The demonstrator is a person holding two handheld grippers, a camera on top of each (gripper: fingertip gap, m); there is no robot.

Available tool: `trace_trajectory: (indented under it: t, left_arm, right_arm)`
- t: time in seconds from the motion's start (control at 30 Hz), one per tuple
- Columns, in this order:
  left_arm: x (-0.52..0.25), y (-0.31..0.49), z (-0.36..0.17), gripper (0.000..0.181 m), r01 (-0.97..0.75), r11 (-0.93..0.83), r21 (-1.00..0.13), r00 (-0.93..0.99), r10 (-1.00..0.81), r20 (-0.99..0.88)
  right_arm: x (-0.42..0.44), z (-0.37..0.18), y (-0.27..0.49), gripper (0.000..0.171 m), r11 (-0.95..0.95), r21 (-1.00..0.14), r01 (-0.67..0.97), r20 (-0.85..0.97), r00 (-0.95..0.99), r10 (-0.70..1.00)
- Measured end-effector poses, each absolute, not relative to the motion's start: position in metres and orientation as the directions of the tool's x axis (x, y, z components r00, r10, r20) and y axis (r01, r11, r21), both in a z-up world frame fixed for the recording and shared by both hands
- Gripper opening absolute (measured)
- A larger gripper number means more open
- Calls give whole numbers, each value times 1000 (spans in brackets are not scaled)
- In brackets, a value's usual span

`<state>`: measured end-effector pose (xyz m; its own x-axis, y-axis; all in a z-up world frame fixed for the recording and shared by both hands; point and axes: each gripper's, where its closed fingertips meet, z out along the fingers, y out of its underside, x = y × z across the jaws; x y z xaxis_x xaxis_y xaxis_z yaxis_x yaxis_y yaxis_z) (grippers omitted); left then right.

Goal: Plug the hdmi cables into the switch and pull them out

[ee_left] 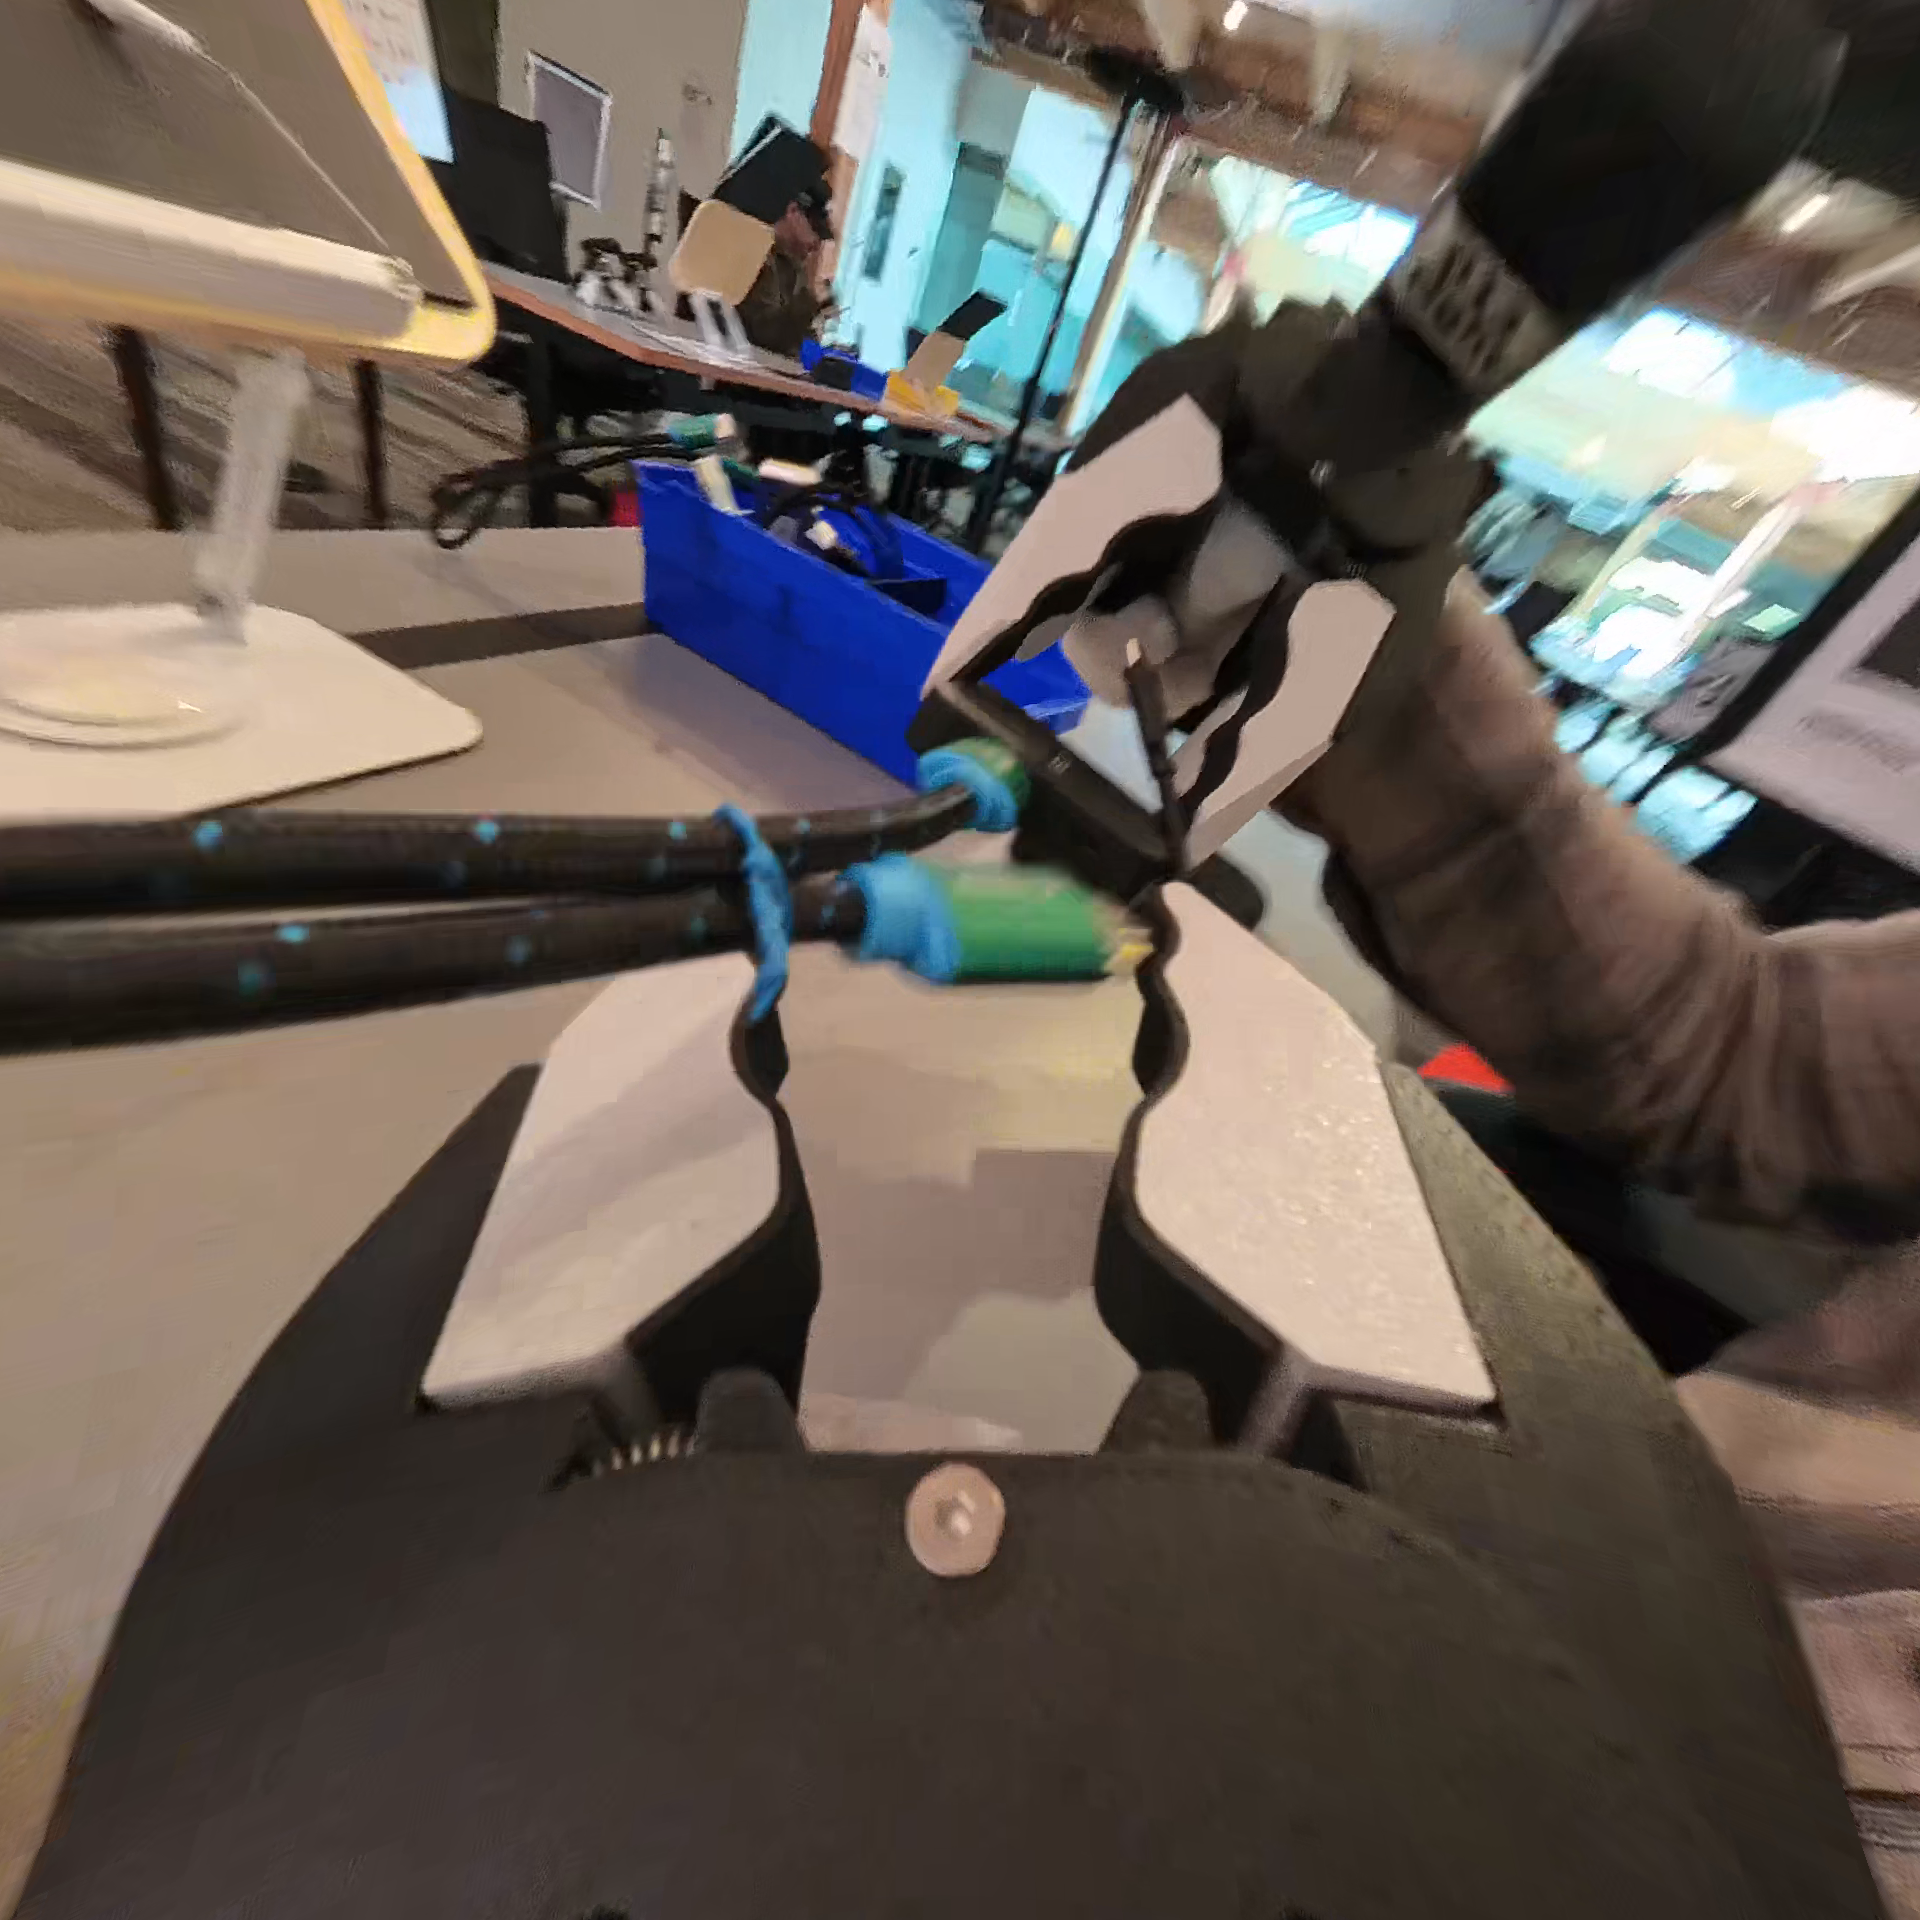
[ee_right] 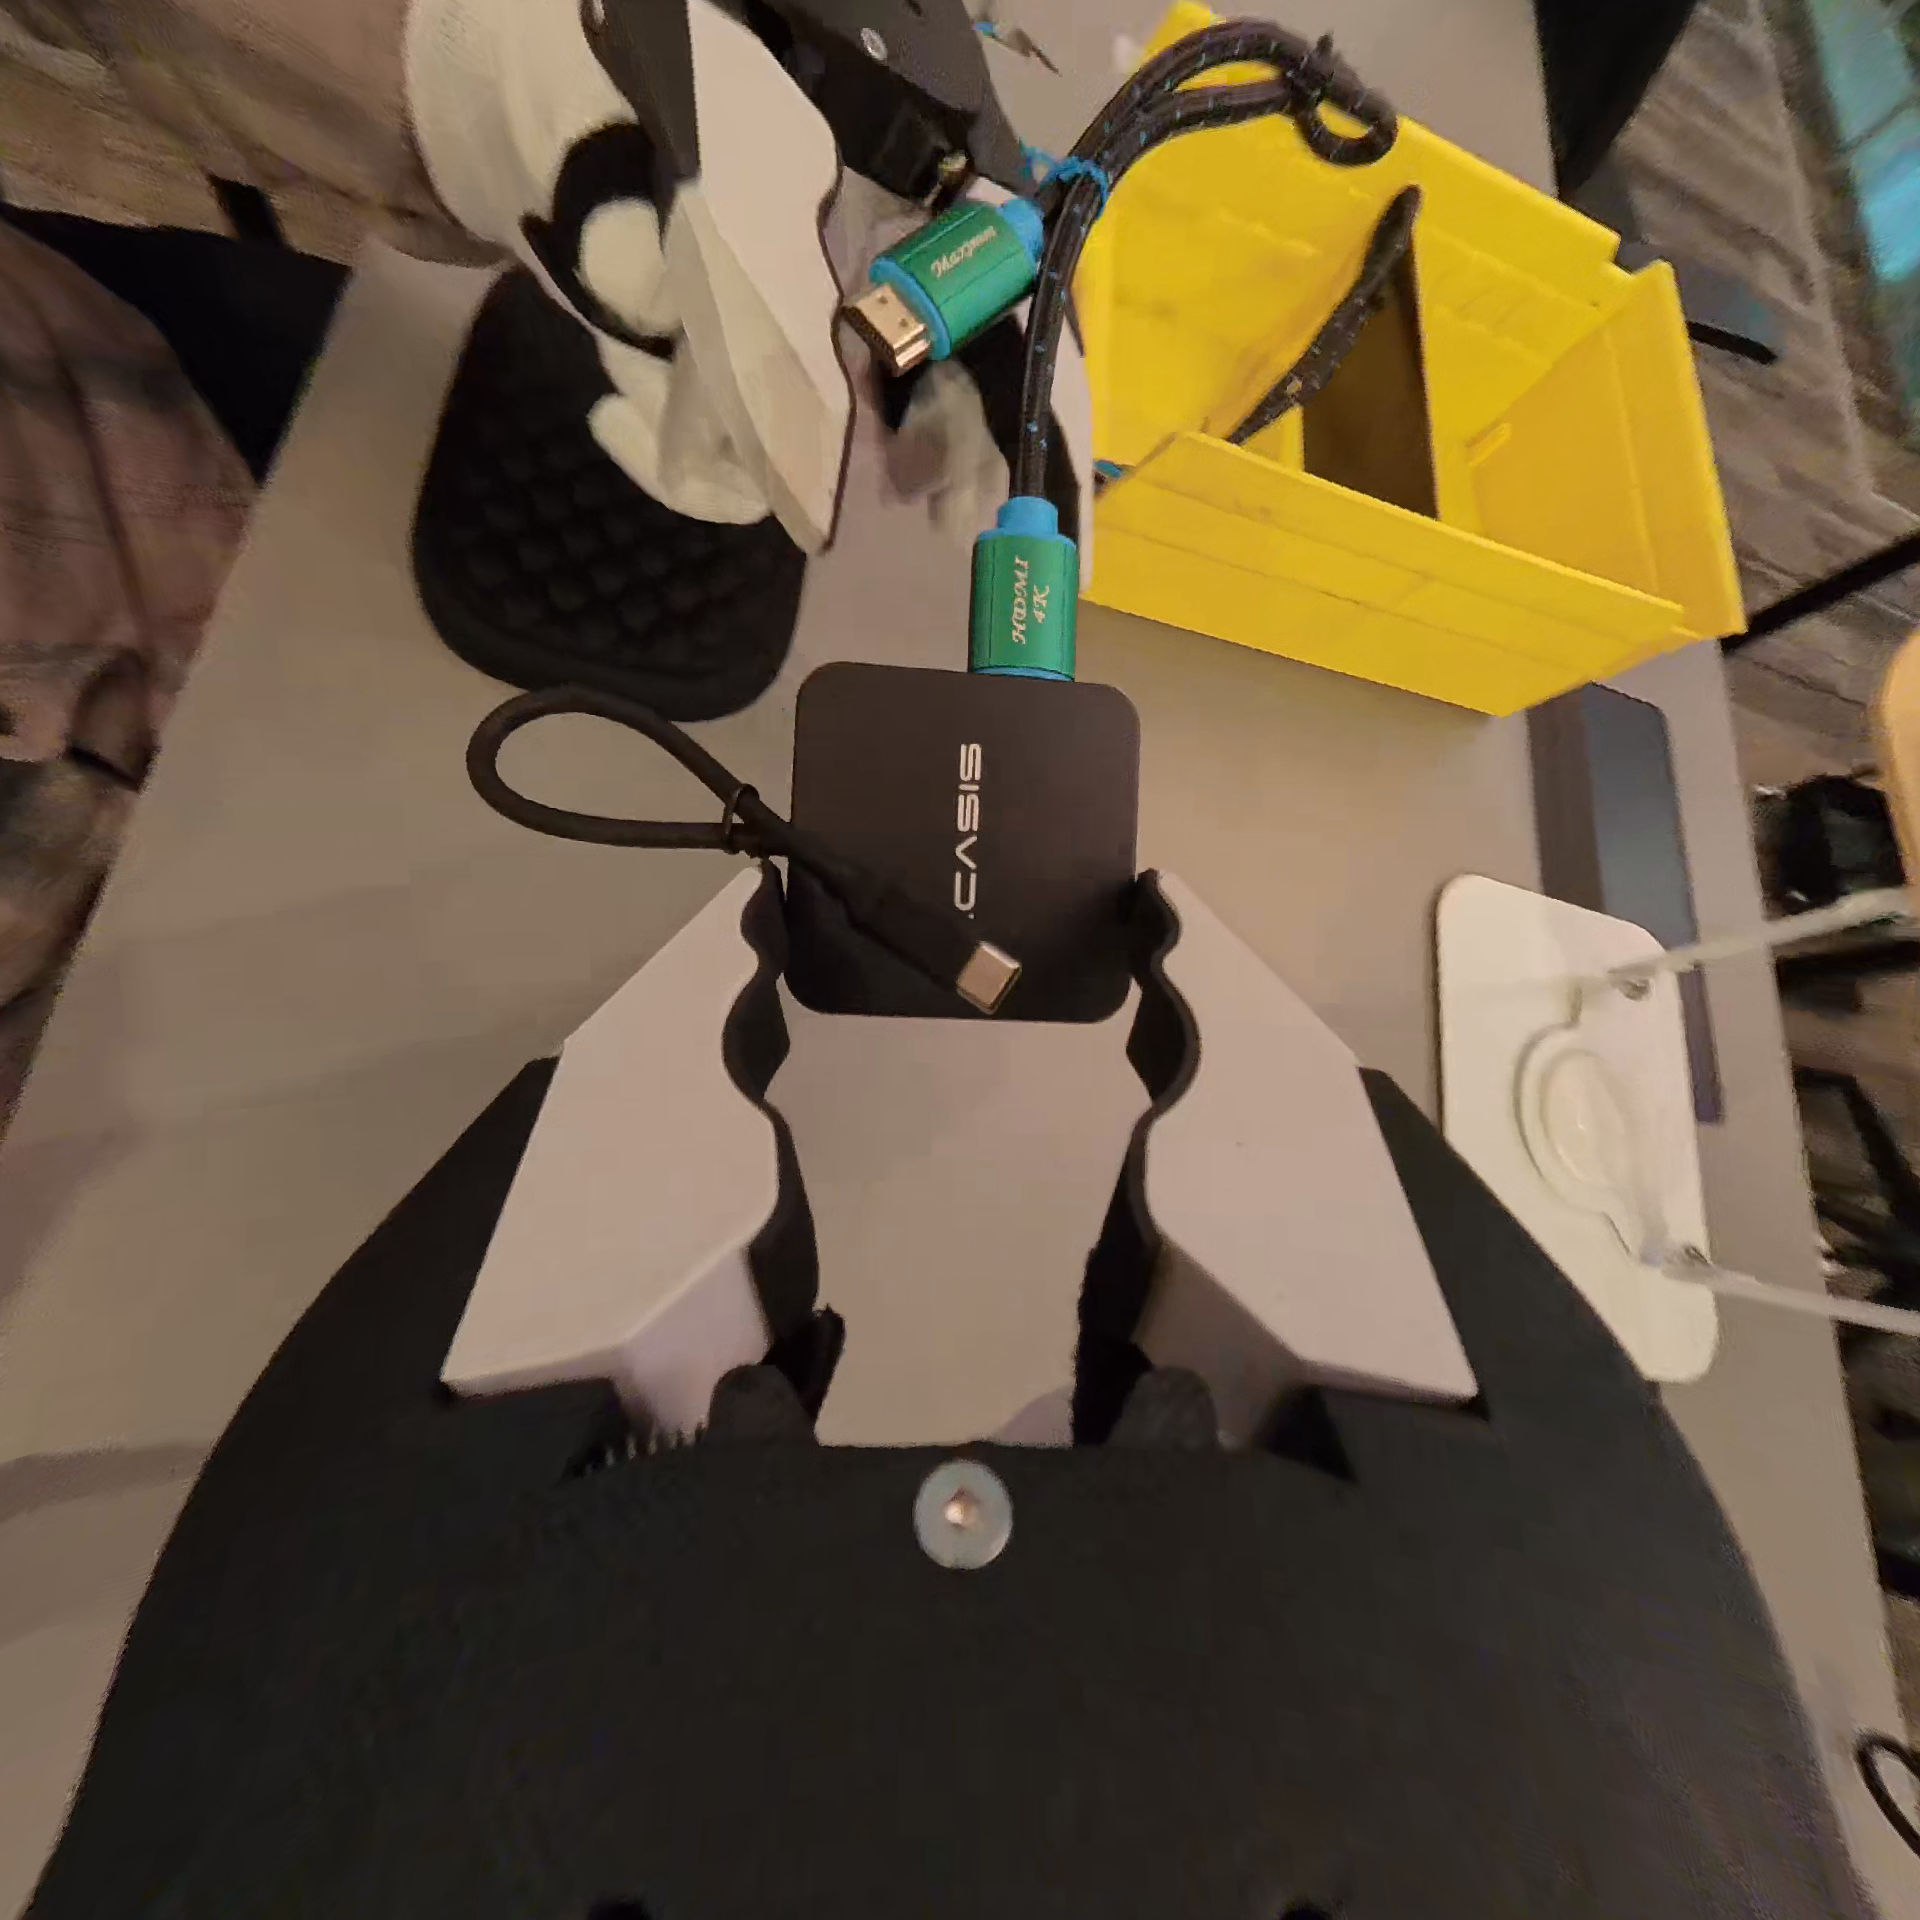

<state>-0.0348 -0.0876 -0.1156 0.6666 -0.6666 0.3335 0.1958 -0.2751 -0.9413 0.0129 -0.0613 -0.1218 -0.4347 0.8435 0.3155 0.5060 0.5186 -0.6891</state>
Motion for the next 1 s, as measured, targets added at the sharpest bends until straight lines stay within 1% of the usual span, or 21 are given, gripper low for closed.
trace_trajectory:
  t: [0.07, 0.13, 0.2, 0.3, 0.37, 0.4, 0.43, 0.53, 0.63, 0.67, 0.73, 0.8, 0.87, 0.93, 1.0]
  left_arm:
    - [-31, -90, -108, 69, 287, -306, -908, 599, -681, 420]
    - [-29, -91, -103, 68, 329, -321, -888, 566, -686, 457]
    - [-31, -91, -97, 61, 363, -310, -879, 559, -682, 472]
    - [-40, -91, -84, 40, 432, -269, -861, 561, -667, 490]
    - [-44, -92, -77, 30, 463, -252, -850, 557, -664, 500]
    - [-47, -94, -72, 20, 480, -221, -849, 564, -663, 492]
    - [-49, -96, -65, 16, 500, -198, -843, 560, -668, 489]
    - [-53, -101, -52, 10, 529, -166, -832, 548, -682, 485]
    - [-51, -105, -49, 9, 479, -144, -866, 587, -681, 438]
    - [-51, -107, -47, 9, 473, -138, -870, 589, -685, 429]
    - [-50, -109, -46, 9, 441, -136, -887, 601, -689, 405]
    - [-54, -111, -44, 8, 433, -125, -893, 615, -683, 394]
    - [-57, -112, -43, 6, 399, -118, -909, 632, -683, 366]
    - [-56, -116, -41, 5, 380, -122, -917, 622, -700, 351]
    - [-49, -119, -42, 5, 331, -121, -936, 623, -716, 313]
  right_arm:
    - [13, -128, -61, 64, 542, -651, 531, 358, -415, 836]
    - [13, -134, -60, 64, 560, -607, 564, 400, -392, 829]
    - [11, -134, -65, 64, 571, -597, 563, 435, -371, 821]
    - [7, -125, -71, 64, 606, -580, 544, 526, -317, 789]
    - [4, -120, -77, 64, 641, -532, 554, 600, -288, 747]
    - [3, -118, -80, 64, 657, -511, 554, 633, -274, 724]
    - [1, -117, -87, 64, 668, -509, 543, 648, -269, 713]
    - [-5, -113, -92, 64, 678, -514, 526, 707, -188, 682]
    - [-11, -118, -92, 64, 675, -522, 522, 733, -131, 668]
    - [-12, -120, -94, 64, 675, -530, 514, 732, -124, 669]
    - [-12, -128, -99, 65, 641, -563, 522, 673, -161, 722]
    - [-6, -136, -102, 67, 644, -541, 541, 654, -211, 727]
    - [2, -140, -104, 69, 619, -551, 559, 605, -244, 758]
    - [12, -136, -112, 66, 597, -593, 540, 536, -288, 793]
    - [19, -118, -111, 64, 541, -668, 510, 481, -258, 838]
